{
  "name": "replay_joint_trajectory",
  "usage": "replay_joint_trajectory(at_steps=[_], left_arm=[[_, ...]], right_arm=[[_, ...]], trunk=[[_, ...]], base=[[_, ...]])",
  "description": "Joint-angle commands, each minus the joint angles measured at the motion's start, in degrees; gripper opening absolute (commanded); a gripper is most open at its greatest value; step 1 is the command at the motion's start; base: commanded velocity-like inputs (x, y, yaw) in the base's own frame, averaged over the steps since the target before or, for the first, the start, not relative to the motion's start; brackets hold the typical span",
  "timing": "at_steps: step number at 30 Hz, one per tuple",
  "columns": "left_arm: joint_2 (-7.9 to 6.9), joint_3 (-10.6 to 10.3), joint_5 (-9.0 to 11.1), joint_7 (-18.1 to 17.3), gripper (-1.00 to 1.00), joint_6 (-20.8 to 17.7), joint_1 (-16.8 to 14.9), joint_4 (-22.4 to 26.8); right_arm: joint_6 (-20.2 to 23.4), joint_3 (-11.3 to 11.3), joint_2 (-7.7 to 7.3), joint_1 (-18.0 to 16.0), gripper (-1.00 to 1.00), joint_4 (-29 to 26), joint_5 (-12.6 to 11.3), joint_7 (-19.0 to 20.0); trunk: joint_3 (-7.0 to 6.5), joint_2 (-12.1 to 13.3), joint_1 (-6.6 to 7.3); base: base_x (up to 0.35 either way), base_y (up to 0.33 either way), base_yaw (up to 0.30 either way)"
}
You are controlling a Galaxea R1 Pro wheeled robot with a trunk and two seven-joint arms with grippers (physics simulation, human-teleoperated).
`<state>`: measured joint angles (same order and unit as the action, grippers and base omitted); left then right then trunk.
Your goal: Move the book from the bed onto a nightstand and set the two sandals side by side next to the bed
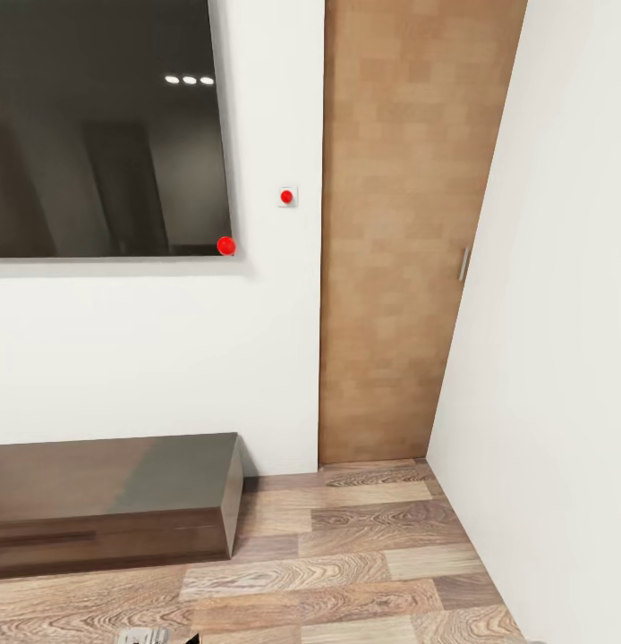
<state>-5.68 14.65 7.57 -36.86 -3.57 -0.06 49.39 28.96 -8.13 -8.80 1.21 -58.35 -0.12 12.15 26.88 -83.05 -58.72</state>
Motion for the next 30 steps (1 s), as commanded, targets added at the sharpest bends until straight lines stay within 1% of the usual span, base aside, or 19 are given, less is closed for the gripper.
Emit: replay_joint_trajectory(at_steps=[1, 2, 3, 6, 7, 8, 9, 11, 13, 14, 17, 18, 19, 20, 21, 22, 25, 27, 30], left_arm=[[-0.01, 0.79, 0.64, -0.34, 1.00, -0.35, -0.01, 0.05], [-0.01, 1.04, 0.70, -0.37, 1.00, -0.34, 0.00, 0.06], [-0.02, 1.41, 0.80, -0.42, 1.00, -0.32, -0.01, 0.07], [-0.03, 1.72, 0.85, -0.45, 1.00, -0.31, 0.00, 0.10], [-0.03, 1.88, 0.89, -0.47, 1.00, -0.30, -0.02, 0.16], [-0.03, 1.91, 0.90, -0.48, 1.00, -0.30, -0.02, 0.16], [-0.03, 1.98, 0.90, -0.48, 1.00, -0.30, 0.00, 0.17], [0.05, 2.02, 0.86, -0.49, 1.00, -0.29, 0.01, 0.17], [0.09, 2.01, 0.83, -0.49, 1.00, -0.29, 0.01, 0.14], [0.12, 1.98, 0.82, -0.47, 1.00, -0.29, 0.01, 0.12], [0.19, 1.93, 0.76, -0.44, 1.00, -0.29, 0.02, 0.11], [0.24, 1.91, 0.73, -0.43, 1.00, -0.28, 0.00, 0.10], [0.27, 1.90, 0.73, -0.42, 1.00, -0.23, -0.01, 0.10], [0.32, 1.87, 0.71, -0.43, 1.00, -0.14, -0.02, 0.09], [0.37, 1.82, 0.70, -0.45, 1.00, 0.03, -0.02, 0.09], [0.38, 1.81, 0.70, -0.44, 1.00, 0.05, -0.02, 0.09], [0.41, 1.78, 0.70, -0.42, 1.00, 0.11, 0.00, 0.04], [0.44, 1.75, 0.70, -0.41, 1.00, 0.12, 0.01, 0.02], [0.48, 1.71, 0.70, -0.41, 1.00, 0.14, -0.01, 0.02]], right_arm=[[1.67, -0.05, 0.01, 0.02, 1.00, -2.42, 1.53, 0.29], [2.38, -0.01, 0.03, 0.00, 1.00, -3.50, 2.47, 0.30], [3.91, 0.04, 0.05, 0.01, 1.00, -5.52, 4.77, 0.31], [6.51, 0.20, 0.08, 0.00, 1.00, -8.25, 8.70, 0.46], [9.26, 0.29, 0.09, -0.01, 1.00, -10.06, 12.47, 0.94], [10.10, 0.33, 0.09, 0.00, 1.00, -10.44, 13.65, 1.21], [11.91, 0.66, 0.09, 0.00, 1.00, -11.11, 17.13, 2.34], [12.85, 2.84, 0.10, 0.00, 1.00, -11.51, 22.66, 4.11], [13.03, 4.62, 0.07, 0.01, 1.00, -11.61, 25.70, 5.00], [13.08, 6.34, 0.01, 0.01, 1.00, -11.66, 28.51, 5.92], [12.38, 8.04, -0.03, 0.01, 1.00, -11.24, 31.76, 7.28], [10.55, 8.70, -0.08, 0.02, 1.00, -10.13, 33.20, 8.10], [8.46, 8.92, -0.08, 0.02, 1.00, -8.94, 33.72, 8.57], [4.71, 9.22, -0.08, 0.02, 1.00, -6.93, 34.46, 9.33], [-5.22, 9.51, -0.10, 0.00, 1.00, -3.05, 35.02, 10.74], [-7.68, 9.55, -0.09, 0.01, 1.00, -2.36, 35.07, 11.10], [-14.80, 9.60, -0.08, 0.00, 1.00, -0.42, 35.10, 12.65], [-16.66, 9.63, -0.05, 0.00, 1.00, 0.24, 35.10, 13.66], [-18.87, 9.90, 0.01, 0.01, 1.00, 0.77, 35.15, 17.77]], trunk=[[0.05, -0.03, 0.00], [0.05, -0.03, 0.00], [0.05, -0.03, 0.00], [0.05, -0.03, 0.00], [0.05, -0.03, 0.00], [0.05, -0.03, 0.00], [0.05, -0.03, 0.00], [0.05, -0.03, 0.00], [0.05, -0.03, 0.00], [0.05, -0.03, 0.00], [0.05, -0.03, 0.00], [0.05, -0.03, 0.00], [0.05, -0.03, 0.00], [0.05, -0.03, 0.00], [0.05, -0.03, 0.00], [0.05, -0.03, 0.00], [0.05, -0.03, 0.00], [0.05, -0.03, 0.00], [0.05, -0.03, 0.00]], base=[[0.000, 0.000, 0.000], [0.000, 0.000, 0.000], [0.000, 0.000, 0.000], [0.000, 0.000, 0.000], [0.000, 0.000, 0.000], [0.000, 0.000, 0.000], [0.000, 0.000, 0.000], [0.000, 0.000, 0.000], [0.000, 0.000, 0.000], [0.000, 0.000, 0.000], [0.000, 0.000, 0.000], [0.000, 0.000, 0.000], [0.000, 0.000, 0.000], [0.000, 0.000, 0.000], [0.000, 0.000, 0.000], [0.000, 0.000, 0.000], [0.000, 0.000, 0.000], [0.000, 0.000, 0.000], [0.000, 0.000, 0.000]])
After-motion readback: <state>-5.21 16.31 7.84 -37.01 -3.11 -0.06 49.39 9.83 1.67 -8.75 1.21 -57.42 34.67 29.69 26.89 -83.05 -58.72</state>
